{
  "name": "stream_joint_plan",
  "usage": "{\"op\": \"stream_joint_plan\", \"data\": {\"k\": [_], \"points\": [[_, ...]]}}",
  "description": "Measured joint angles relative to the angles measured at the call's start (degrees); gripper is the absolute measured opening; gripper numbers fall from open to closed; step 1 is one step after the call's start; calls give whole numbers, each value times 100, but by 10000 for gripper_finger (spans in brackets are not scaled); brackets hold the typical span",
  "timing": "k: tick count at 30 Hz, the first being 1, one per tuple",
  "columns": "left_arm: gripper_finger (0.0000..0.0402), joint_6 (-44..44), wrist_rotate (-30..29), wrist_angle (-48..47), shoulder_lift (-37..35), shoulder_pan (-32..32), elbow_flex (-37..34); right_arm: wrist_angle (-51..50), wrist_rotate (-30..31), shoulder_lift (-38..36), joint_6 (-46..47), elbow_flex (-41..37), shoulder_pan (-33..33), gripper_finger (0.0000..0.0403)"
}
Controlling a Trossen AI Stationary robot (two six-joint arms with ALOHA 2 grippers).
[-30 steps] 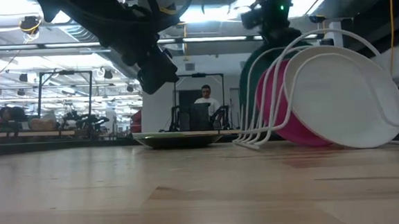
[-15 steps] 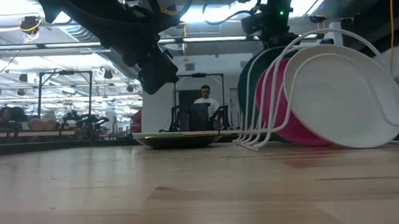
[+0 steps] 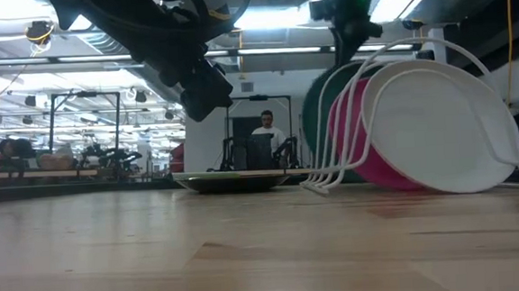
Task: Sort dishes
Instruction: Put the dark blue plate in the dish rack, then put the red plate in the dish rack
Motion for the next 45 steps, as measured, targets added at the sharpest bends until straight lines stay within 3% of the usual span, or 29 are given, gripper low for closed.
{"op": "stream_joint_plan", "data": {"k": [10, 18, 32, 35, 40, 45], "points": [[160, 2, 0, -3, 0, 0, 0, -613, -98, -4, -14, 702, -2, 100], [160, 4, 0, -11, 2, 0, 0, -1332, -97, -7, -25, 733, -7, 99], [160, 44, 28, -185, -408, 172, 0, -1395, 4, -7, 83, 735, 0, 99], [160, -585, 602, -771, -674, 443, 0, -1453, 11, -6, 83, 875, 0, 99], [160, -1861, 2691, -1914, -970, 1352, 0, -1459, 20, -7, 80, 1331, 0, 99], [160, -2254, 3771, -2120, -958, 2374, -21, -1357, -12, -9, 83, 1900, 0, 99]]}}
